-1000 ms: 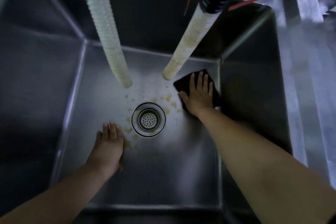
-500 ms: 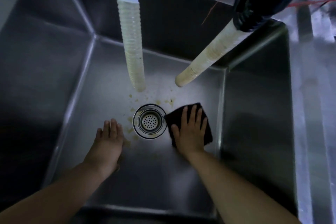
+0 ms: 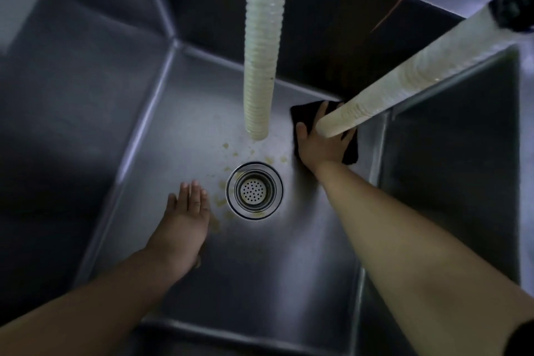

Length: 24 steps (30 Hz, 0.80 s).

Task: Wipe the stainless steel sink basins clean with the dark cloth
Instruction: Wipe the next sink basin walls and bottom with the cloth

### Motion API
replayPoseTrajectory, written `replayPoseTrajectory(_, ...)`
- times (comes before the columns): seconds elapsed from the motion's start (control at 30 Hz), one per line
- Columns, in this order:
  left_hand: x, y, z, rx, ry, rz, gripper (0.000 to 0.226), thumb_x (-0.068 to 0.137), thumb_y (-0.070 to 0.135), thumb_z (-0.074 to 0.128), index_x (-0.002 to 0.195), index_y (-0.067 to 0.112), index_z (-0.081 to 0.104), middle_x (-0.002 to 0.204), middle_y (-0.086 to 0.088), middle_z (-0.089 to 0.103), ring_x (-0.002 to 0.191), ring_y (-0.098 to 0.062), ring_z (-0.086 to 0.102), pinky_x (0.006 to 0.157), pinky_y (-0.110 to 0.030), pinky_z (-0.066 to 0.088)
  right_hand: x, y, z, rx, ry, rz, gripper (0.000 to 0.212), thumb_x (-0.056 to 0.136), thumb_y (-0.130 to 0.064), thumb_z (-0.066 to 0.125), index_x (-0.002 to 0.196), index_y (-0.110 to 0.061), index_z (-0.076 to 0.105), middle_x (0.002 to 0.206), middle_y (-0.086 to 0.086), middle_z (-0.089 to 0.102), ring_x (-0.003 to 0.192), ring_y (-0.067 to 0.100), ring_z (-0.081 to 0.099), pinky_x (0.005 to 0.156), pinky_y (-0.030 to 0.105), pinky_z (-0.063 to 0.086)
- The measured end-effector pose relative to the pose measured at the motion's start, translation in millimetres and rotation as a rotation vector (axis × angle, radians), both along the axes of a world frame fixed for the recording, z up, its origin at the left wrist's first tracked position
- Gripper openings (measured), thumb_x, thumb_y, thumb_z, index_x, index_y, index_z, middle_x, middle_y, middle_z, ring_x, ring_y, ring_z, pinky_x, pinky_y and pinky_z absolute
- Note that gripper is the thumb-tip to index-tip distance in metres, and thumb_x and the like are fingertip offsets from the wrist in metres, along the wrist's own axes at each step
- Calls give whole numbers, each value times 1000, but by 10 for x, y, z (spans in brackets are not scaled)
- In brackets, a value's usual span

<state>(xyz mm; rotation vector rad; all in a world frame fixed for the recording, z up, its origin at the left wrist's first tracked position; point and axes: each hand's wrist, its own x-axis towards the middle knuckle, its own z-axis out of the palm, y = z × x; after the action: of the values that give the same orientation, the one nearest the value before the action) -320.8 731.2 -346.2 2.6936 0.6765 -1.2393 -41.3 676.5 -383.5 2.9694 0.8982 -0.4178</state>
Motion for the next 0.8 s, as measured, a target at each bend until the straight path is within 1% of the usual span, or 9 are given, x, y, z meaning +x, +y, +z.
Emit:
replayPoseTrajectory(0.13,-21,12,-1,-21,-3,29,119,76,38,69,141,-8,-20,150,-31,-20,140,-47,-13,116,-52,2,-530,-180,-69,39,-25,319,68,95,-48,21,151,-14,3,157,20,1,144,36,-3,114,47,-8)
replayPoseTrajectory(0.2,-36,9,2,-28,-9,38,121,75,39,70,141,-7,-20,151,-30,-20,140,-46,-13,117,-51,1,-613,-282,-72,25,8,415,64,96,-45,18,151,-17,2,158,16,1,145,32,-6,115,44,-11)
replayPoseTrajectory(0.3,-38,-14,-2,-15,-17,36,122,73,41,70,141,-7,-20,151,-29,-20,140,-46,-12,116,-51,2,-486,-438,-53,8,32,493,61,98,-41,22,151,-21,-1,159,10,-4,145,26,-11,116,41,-11)
replayPoseTrajectory(0.37,-46,-18,-1,-21,-29,46,122,73,41,70,142,-6,-19,151,-28,-20,141,-45,-13,116,-51,1,-315,-562,-37,-15,3,418,62,98,-38,27,151,-20,2,159,10,-2,146,25,-8,116,40,-9)
replayPoseTrajectory(0.5,-95,5,-5,-45,-77,74,123,72,42,71,143,-3,-18,152,-25,-20,142,-41,-14,116,-47,-2,175,-727,40,-99,-81,132,63,98,-38,28,151,-15,4,158,14,-2,145,28,-5,117,42,-3)
replayPoseTrajectory(0.6,-105,17,-15,-54,-104,73,123,72,40,71,143,-3,-19,152,-25,-20,141,-42,-15,116,-48,-3,419,-450,49,-44,-15,-106,67,98,-40,31,150,-11,2,158,17,-3,145,33,-7,116,44,-7)
replayPoseTrajectory(0.67,-106,22,-15,-62,-110,69,121,73,39,71,143,-4,-19,152,-26,-21,141,-43,-15,117,-49,-4,415,-170,27,-3,24,-253,74,96,-44,34,150,-9,-2,157,18,-6,144,35,-9,115,47,-8)
replayPoseTrajectory(0.73,-117,39,-18,-71,-116,66,120,73,38,70,143,-4,-19,152,-26,-21,141,-43,-15,117,-49,-4,287,42,-27,-7,17,-244,78,94,-48,34,149,-8,-4,156,22,-7,143,39,-9,113,50,-9)
replayPoseTrajectory(0.8,-127,58,-22,-74,-127,68,120,72,37,70,143,-4,-18,152,-26,-20,141,-42,-15,117,-49,-5,59,200,-82,-2,-19,-124,79,93,-48,35,149,-7,-2,155,24,-6,142,41,-7,113,51,-8)
